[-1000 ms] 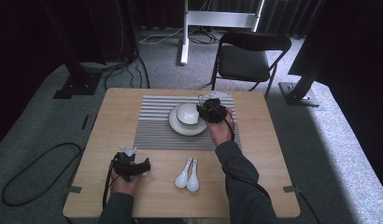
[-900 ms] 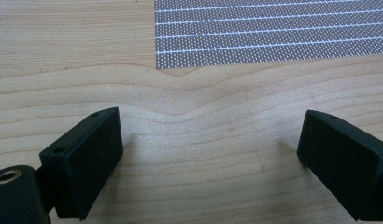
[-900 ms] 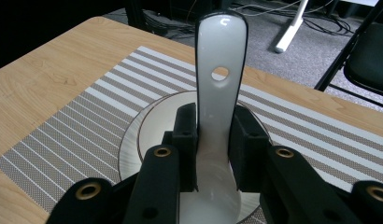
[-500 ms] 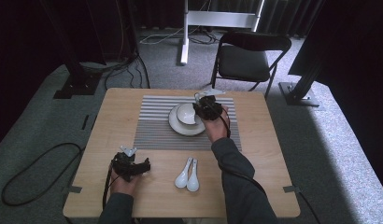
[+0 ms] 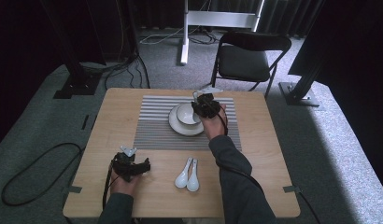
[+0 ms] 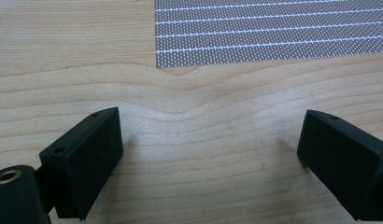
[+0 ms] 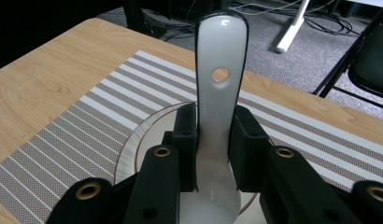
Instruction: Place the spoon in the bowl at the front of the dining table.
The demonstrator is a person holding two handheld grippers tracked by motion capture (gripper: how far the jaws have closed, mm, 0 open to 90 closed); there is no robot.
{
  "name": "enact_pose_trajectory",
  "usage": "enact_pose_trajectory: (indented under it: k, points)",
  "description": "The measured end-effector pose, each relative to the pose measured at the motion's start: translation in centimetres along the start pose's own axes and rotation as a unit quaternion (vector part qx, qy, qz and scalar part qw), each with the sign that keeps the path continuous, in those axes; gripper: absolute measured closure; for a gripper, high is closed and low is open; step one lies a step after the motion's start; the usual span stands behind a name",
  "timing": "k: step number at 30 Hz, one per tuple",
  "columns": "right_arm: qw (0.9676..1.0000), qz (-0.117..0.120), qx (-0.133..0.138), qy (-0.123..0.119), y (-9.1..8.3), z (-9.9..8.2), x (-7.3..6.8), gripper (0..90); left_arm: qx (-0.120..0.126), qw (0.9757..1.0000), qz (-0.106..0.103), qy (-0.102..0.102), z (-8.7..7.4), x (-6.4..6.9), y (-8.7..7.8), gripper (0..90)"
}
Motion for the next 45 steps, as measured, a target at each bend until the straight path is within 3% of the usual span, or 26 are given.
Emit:
enact_pose_trajectory:
  k: [20,24,32,45]
  points:
    - [0.9998,-0.012,-0.006,0.017,2.0,0.8,0.8,74.4,0.000,1.0000,0.000,-0.001,0.0,0.0,0.0,7.2]
    - [0.9998,-0.014,-0.009,0.013,2.6,0.6,0.8,74.4,0.001,1.0000,0.000,-0.001,0.0,0.0,0.0,7.2]
    - [0.9994,-0.009,-0.020,0.027,3.9,-0.2,0.9,74.4,0.000,1.0000,0.000,-0.001,0.0,0.0,0.0,7.2]
    - [0.9990,-0.008,-0.039,0.022,5.0,-0.7,0.6,74.3,0.001,1.0000,0.001,-0.001,-0.1,0.0,-0.1,7.2]
Point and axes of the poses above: each handheld gripper's, and its own axes: y roughly forward along the jaws, z roughly out of its top, x roughly to its right, the point moved 3 cm from there along y, roughly forward along the jaws, and after that the axes turned 2 degrees about -x, right-handed, at the moved point
